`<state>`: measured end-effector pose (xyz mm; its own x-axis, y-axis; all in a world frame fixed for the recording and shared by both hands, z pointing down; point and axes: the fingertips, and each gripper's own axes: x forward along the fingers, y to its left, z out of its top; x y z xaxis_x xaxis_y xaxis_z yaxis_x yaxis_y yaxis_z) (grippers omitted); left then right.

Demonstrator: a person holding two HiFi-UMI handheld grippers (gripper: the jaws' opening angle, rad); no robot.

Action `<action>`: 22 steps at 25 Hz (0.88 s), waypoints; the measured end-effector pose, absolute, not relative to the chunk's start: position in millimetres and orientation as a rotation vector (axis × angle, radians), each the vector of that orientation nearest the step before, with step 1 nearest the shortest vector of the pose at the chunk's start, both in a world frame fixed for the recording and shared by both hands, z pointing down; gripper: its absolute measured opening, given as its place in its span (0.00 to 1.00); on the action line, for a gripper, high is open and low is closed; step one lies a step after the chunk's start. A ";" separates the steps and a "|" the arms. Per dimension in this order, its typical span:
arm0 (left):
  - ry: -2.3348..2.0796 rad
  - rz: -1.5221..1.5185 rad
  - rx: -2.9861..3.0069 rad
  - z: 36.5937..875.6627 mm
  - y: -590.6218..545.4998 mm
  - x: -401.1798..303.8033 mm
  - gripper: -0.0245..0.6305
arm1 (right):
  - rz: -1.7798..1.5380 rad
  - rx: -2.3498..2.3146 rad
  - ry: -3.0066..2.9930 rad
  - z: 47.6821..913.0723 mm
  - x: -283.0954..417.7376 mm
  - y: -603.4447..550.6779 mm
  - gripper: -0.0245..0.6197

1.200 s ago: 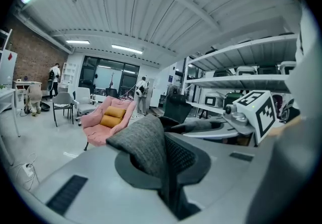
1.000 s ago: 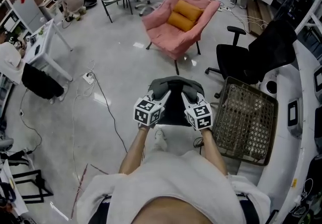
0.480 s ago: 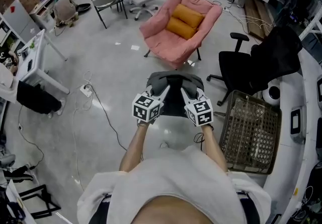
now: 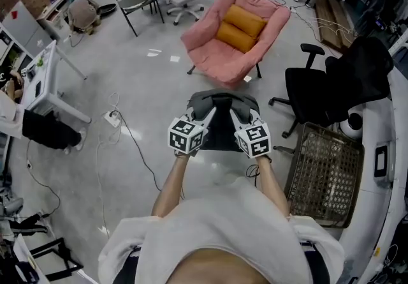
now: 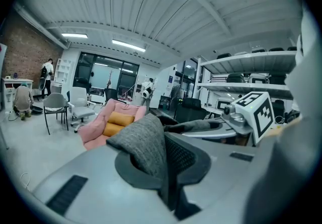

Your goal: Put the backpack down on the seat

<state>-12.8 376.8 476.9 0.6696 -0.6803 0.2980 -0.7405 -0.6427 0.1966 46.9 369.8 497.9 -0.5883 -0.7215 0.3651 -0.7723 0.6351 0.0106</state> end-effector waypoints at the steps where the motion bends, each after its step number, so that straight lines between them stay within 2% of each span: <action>1: -1.134 0.285 2.581 478.6 372.4 -14.8 0.08 | 0.218 1.192 -2.526 499.7 44.7 365.0 0.08; 11: -1.173 0.280 2.538 494.6 303.2 -29.2 0.08 | 0.253 1.141 -2.542 517.9 30.0 297.0 0.08; 22: -1.173 0.287 2.502 489.8 166.1 -23.5 0.08 | 0.299 1.117 -2.563 513.4 35.5 160.4 0.08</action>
<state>-23.5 166.1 489.8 0.6344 -0.6991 0.3299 -0.7724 -0.5898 0.2355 35.5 160.4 513.4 -0.6386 -0.6704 0.3777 -0.7394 0.6706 -0.0600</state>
